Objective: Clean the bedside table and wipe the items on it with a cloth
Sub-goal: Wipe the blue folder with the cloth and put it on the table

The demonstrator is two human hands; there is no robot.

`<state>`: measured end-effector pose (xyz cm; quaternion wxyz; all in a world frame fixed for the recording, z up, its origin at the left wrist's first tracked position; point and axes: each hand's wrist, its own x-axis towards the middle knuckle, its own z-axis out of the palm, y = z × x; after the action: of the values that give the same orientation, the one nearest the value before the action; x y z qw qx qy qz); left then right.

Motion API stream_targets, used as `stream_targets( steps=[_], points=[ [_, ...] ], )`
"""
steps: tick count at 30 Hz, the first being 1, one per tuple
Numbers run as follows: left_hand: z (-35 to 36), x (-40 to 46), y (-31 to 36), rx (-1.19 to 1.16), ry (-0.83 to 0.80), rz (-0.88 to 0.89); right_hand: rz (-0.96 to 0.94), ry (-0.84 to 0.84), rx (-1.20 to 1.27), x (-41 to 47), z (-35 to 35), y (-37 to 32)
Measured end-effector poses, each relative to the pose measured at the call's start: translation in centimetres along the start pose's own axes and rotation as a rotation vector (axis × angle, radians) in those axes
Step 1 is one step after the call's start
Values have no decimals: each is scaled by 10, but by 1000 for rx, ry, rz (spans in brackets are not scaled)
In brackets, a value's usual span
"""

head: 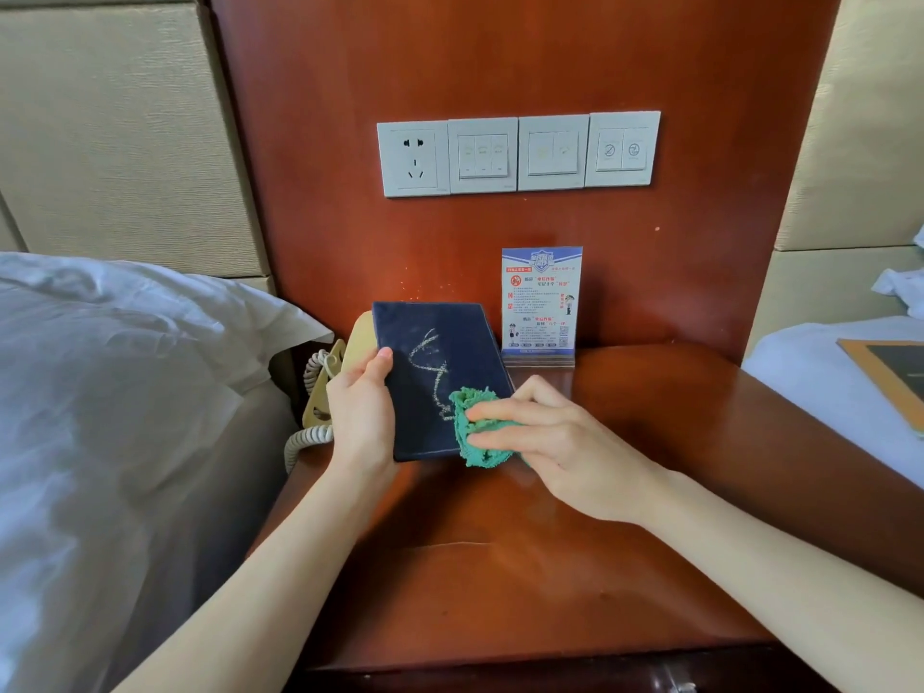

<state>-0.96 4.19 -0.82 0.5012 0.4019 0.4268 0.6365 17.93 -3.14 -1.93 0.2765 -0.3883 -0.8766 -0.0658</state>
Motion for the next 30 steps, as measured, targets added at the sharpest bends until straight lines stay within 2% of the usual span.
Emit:
stream_targets(
  steps=[3, 5, 8, 12, 17, 21, 25, 30],
  points=[
    [0, -1, 0, 36, -81, 24, -16, 32, -86, -2, -2, -1],
    [0, -3, -1, 61, -202, 52, -28, 75, -167, -1, -3, -1],
    [6, -13, -1, 70, -391, 75, -2, 185, -262, 1, -6, 3],
    [11, -20, -1, 49, -505, 105, 105, 358, -344, 2, -15, 13],
    [14, -27, -1, 69, -572, 144, 268, 499, -370, 2, -29, 19],
    [16, -31, 1, 55, -596, 182, 286, 555, -378, 3, -28, 16],
    [19, -35, -1, 41, -614, 243, 131, 542, -494, 7, -22, 12],
    [19, -33, -5, 65, -541, 267, -57, 383, -474, 4, -10, 8]
  ],
)
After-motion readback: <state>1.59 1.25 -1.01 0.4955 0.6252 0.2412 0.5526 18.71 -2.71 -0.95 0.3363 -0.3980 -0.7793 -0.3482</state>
